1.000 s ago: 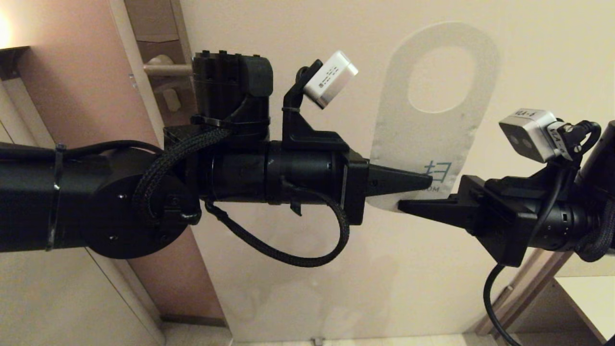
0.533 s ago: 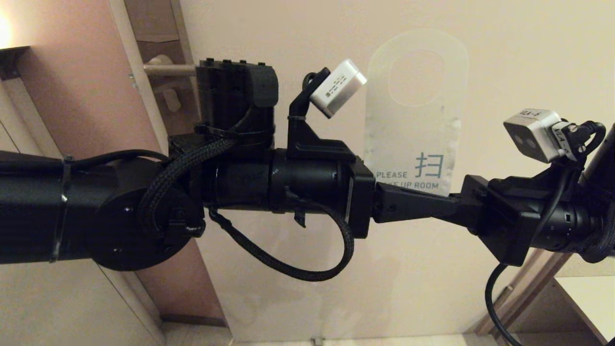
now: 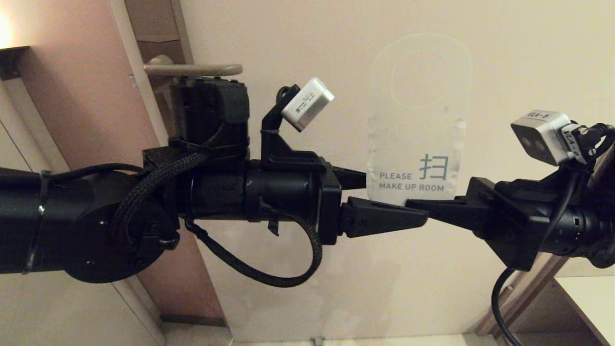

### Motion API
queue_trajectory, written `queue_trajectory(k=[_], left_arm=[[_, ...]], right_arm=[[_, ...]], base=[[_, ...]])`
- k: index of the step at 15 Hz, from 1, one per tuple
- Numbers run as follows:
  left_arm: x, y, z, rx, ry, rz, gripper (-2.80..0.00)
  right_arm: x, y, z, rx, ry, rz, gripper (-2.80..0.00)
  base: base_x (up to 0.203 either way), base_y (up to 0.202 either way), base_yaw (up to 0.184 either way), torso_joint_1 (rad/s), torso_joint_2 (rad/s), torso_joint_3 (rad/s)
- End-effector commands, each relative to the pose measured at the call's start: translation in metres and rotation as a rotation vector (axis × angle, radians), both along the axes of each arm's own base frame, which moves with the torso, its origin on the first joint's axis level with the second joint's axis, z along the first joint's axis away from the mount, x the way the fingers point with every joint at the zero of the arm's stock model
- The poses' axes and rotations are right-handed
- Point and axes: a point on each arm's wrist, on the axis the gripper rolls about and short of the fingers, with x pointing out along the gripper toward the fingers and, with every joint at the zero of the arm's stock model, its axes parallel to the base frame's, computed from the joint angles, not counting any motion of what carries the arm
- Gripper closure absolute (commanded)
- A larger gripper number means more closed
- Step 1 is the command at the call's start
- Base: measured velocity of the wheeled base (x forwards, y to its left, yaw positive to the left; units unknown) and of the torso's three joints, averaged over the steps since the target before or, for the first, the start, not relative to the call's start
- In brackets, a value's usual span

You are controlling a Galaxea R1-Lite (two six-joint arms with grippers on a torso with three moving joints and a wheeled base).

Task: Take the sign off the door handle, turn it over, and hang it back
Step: Hand it to the other hand, then hang the sign back with the other side facing out

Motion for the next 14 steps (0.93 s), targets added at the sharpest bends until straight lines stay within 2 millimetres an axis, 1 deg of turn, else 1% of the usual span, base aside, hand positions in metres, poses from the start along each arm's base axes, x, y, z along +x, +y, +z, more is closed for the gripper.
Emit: queue_trajectory(k=[1, 6, 8, 12, 14], left_arm=[[-0.003, 0.011, 0.003, -0.005, -0.006, 0.015, -2.8], [-0.018, 0.029, 0.002, 0.003, -0.033, 0.024, -2.8], [-0.024, 0.034, -0.001, 0.014, -0.044, 0.026, -2.8], [-0.04, 0.049, -0.007, 0.032, -0.071, 0.04, -2.8], [-0.043, 0.053, -0.008, 0.027, -0.09, 0.066, -2.8]], right_arm=[[-0.003, -0.001, 0.002, 0.004, -0.009, 0.007, 0.0], [-0.009, -0.003, 0.003, 0.006, -0.019, 0.005, 0.0], [-0.01, -0.004, -0.001, -0.008, -0.043, 0.002, 0.0], [-0.019, -0.008, -0.003, -0.01, -0.044, -0.001, 0.0], [-0.024, -0.01, -0.003, -0.01, -0.046, -0.005, 0.0]], base=[[0.0, 0.0, 0.0, 0.0, 0.0, 0.0], [0.0, 0.0, 0.0, 0.0, 0.0, 0.0], [0.0, 0.0, 0.0, 0.0, 0.0, 0.0], [0.0, 0.0, 0.0, 0.0, 0.0, 0.0], [0.0, 0.0, 0.0, 0.0, 0.0, 0.0]])
